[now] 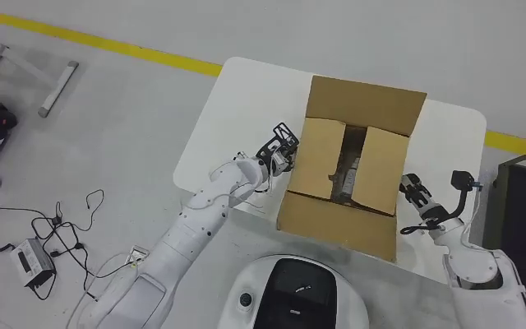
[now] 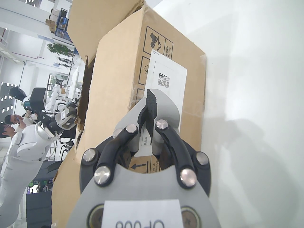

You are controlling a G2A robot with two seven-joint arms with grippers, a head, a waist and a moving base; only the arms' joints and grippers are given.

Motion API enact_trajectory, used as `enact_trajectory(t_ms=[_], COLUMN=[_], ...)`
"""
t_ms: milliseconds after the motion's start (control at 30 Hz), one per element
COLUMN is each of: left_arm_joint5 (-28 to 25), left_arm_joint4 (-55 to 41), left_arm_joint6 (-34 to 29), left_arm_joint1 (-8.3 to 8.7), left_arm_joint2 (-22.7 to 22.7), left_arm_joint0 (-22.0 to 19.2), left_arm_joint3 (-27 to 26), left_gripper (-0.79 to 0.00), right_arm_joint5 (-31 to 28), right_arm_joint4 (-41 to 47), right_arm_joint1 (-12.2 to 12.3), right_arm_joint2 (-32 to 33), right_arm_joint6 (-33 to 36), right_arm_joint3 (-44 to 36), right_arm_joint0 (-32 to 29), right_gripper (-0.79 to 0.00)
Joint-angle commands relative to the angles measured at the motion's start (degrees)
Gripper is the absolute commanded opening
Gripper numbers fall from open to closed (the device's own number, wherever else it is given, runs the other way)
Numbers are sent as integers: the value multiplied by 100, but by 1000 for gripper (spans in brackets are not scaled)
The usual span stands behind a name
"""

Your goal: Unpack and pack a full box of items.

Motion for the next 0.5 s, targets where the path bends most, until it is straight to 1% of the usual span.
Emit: enact_trajectory(t_ms=[0,300,467], left_arm_joint5=[-48,-486,-635], left_arm_joint4=[-28,-138,-160], left_arm_joint6=[-53,-533,-691], left_arm_joint1=[21,165,208], left_arm_joint2=[-63,-395,-455], left_arm_joint0=[62,518,662], left_arm_joint3=[-109,-811,-1012], left_gripper=[-785,-785,-785], right_arm_joint5=[-21,-82,-83], right_arm_joint4=[10,220,278], right_arm_joint1=[12,76,86], right_arm_joint2=[67,597,724], right_arm_joint6=[50,305,324], right_arm_joint3=[-111,-698,-847], right_arm_joint0=[-124,-849,-1093], right_gripper=[-785,-785,-785])
